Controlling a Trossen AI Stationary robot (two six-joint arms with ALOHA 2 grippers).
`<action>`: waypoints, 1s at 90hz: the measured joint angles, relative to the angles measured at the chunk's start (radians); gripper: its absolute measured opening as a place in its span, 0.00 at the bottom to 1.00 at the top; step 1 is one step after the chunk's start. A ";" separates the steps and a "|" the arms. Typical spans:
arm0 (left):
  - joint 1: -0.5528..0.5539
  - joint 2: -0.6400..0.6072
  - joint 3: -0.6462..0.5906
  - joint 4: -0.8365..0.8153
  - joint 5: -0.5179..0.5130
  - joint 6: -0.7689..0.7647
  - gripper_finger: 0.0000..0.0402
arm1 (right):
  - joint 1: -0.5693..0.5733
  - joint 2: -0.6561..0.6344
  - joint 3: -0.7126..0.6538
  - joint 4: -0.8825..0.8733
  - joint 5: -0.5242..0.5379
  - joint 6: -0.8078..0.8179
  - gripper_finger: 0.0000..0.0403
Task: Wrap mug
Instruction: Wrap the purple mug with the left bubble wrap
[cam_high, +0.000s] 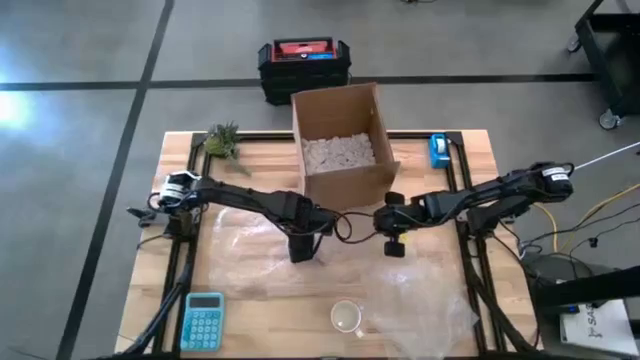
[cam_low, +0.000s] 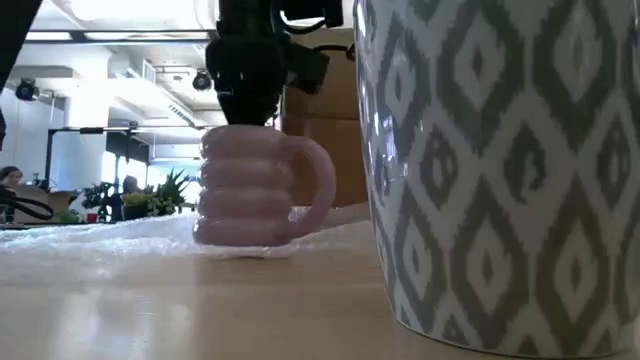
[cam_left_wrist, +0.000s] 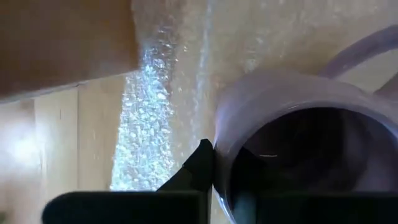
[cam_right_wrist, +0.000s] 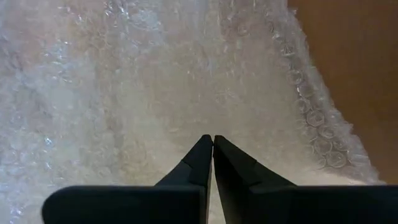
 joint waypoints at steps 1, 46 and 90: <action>0.000 0.000 0.000 0.004 0.000 0.000 0.09 | 0.000 0.000 0.000 0.000 0.000 0.003 0.01; -0.048 -0.226 0.017 -0.072 -0.028 -0.141 0.49 | 0.007 -0.054 0.093 -0.349 -0.026 0.188 0.08; -0.224 -0.524 -0.492 0.253 -0.092 -0.438 0.42 | 0.007 -0.125 -0.128 -0.265 -0.026 0.428 0.54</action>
